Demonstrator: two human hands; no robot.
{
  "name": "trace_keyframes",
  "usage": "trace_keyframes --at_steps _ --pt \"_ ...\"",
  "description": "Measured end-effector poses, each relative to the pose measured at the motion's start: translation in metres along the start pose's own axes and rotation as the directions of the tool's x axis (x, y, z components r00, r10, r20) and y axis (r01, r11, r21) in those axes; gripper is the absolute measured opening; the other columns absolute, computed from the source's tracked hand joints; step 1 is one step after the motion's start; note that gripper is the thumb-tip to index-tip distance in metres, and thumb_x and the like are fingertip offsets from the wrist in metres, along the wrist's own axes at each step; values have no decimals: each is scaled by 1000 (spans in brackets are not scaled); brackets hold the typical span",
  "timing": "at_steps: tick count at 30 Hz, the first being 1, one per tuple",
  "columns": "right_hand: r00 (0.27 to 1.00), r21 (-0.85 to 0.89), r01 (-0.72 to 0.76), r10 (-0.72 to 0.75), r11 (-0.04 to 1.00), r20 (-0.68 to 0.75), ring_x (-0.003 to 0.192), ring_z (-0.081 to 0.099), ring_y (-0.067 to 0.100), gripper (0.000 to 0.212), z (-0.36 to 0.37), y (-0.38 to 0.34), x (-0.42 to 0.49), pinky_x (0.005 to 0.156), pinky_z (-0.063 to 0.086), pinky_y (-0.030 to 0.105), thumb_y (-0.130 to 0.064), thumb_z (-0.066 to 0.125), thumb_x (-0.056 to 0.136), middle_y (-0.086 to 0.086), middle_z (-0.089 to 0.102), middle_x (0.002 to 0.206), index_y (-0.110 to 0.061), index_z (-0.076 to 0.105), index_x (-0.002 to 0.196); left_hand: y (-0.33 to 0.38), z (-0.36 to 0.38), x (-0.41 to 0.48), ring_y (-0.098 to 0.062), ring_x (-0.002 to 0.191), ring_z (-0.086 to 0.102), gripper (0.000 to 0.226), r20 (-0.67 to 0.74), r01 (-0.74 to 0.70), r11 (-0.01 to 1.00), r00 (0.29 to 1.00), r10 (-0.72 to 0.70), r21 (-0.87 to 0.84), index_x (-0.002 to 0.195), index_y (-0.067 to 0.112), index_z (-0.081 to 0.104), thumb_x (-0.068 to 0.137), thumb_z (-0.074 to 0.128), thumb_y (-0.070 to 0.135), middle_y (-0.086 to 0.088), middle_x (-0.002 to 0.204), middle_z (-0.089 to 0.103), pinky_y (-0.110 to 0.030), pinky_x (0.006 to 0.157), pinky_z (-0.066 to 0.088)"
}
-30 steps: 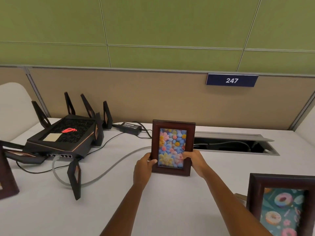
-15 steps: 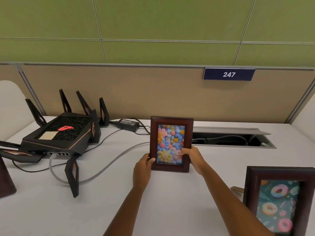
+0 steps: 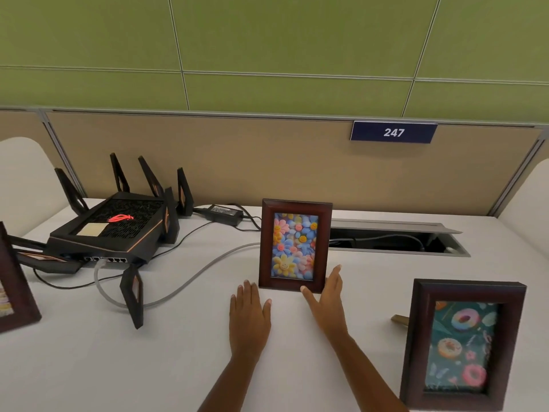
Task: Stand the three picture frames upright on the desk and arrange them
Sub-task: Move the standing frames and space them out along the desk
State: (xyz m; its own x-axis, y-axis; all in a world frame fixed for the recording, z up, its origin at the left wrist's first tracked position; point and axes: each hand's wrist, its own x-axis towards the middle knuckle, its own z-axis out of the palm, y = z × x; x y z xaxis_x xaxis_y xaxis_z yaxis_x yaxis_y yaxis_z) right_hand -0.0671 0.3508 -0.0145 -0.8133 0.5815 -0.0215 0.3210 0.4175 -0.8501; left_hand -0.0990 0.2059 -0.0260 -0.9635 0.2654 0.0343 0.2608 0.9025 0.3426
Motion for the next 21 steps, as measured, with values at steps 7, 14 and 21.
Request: trace_keyframes --at_steps 7,14,21 --pt "999 -291 43 -49 956 -14 144 10 22 73 5 11 -46 115 17 31 -41 38 93 6 2 157 -13 -6 143 0 3 -38 -21 146 0 59 24 -2 998 1000 1 64 146 16 0 96 16 44 -5 158 0 -34 119 0" --pt "987 -471 142 -86 871 139 144 1 19 61 4 23 -86 117 7 32 -43 26 95 2 0 157 -18 -1 143 9 -17 -91 -26 129 47 108 -23 -37 994 999 39 103 131 11 48 75 -34 54 -12 141 43 -37 106 39" --pt "965 -513 251 -169 821 202 144 -1 20 55 -8 27 -118 117 0 30 -33 23 97 6 4 157 -12 3 144 9 -24 -134 -17 89 72 85 -6 -65 982 998 67 176 91 16 75 95 -8 34 -1 97 76 -33 66 59"
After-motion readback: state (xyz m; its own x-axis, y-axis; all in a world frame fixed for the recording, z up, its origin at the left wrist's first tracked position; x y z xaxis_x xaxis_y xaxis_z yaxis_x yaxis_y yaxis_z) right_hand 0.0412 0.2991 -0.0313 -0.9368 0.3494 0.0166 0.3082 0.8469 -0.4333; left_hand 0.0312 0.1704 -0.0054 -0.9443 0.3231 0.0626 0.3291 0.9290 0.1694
